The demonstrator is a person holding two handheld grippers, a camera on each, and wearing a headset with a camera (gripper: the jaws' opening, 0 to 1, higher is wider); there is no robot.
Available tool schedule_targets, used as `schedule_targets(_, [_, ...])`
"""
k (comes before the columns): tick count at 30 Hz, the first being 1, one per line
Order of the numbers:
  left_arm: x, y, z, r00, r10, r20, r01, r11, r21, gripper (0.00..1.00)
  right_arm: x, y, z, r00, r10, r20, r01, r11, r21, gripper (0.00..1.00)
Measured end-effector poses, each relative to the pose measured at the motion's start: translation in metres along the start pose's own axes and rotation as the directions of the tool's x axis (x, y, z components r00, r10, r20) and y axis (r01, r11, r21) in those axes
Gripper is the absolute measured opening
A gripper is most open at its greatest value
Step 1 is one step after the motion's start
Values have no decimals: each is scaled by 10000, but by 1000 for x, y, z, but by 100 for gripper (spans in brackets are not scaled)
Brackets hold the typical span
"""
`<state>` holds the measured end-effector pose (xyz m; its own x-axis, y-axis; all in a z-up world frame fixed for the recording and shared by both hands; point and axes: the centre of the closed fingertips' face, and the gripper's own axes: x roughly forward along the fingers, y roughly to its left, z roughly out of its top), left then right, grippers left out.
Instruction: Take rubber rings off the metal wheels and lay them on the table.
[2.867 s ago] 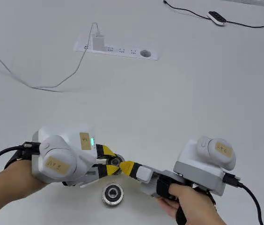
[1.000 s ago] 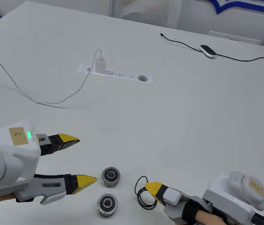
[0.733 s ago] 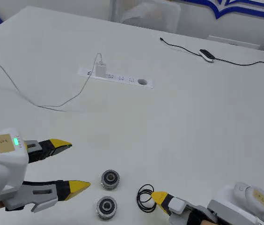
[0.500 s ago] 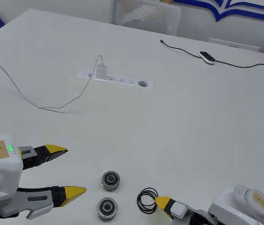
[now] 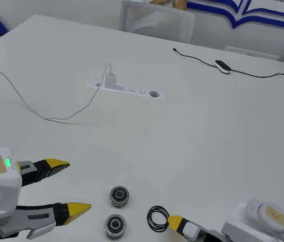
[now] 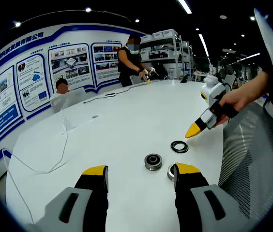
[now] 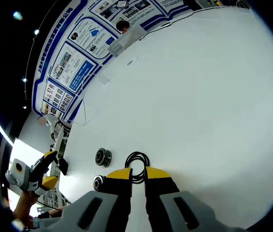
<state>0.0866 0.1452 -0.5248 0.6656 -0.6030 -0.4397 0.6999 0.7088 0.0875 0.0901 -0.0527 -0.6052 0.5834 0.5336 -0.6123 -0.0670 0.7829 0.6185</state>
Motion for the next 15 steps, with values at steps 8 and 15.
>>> schedule_targets(8, [-7, 0, 7, 9990, 301, 318, -289, 9989, -367, 57, -10, 29, 1, 9909, 1344, 89, -1282, 9607, -2462, 22])
schedule_targets(15, [-21, -3, 13, 9961, 490, 729, -415, 9940, -1013, 67, -24, 37, 6, 9838, 1771, 270, -1485, 8907, -4297, 26])
